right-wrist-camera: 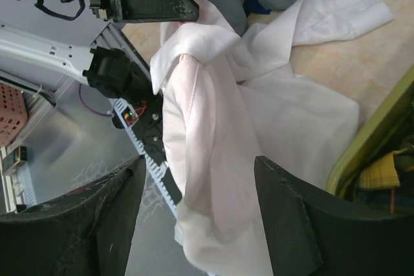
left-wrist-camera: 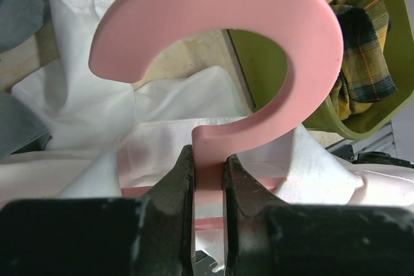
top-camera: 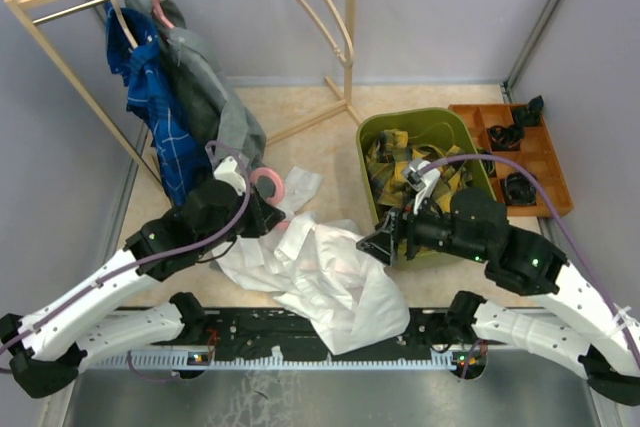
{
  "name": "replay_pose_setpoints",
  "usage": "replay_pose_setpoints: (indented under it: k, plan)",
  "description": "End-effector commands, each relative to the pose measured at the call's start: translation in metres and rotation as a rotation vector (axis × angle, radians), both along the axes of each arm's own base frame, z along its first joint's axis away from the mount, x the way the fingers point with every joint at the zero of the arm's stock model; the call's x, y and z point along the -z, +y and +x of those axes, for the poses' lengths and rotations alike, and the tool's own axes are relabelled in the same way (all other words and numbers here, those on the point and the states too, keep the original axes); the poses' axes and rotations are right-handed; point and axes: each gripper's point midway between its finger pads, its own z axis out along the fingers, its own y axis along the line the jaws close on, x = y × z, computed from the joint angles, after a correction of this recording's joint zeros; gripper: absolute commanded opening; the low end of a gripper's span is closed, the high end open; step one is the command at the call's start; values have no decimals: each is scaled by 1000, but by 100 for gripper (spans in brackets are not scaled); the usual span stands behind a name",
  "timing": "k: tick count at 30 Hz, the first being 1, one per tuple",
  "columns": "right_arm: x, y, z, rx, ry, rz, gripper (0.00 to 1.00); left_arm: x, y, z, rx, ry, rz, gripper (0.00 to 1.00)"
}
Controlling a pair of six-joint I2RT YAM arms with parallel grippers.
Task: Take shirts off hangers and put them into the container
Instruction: Remove the shirt from the hanger.
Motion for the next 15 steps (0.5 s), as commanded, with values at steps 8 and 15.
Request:
replay_pose_setpoints:
  k: [8,15]
  plan:
    - [8,-10,-15,-37,68,-82,41,-21,23,-1,-75,-20,23,0]
    - [18,-25,3,94,55,-138,0,-21,30,-1,-100,-19,43,0]
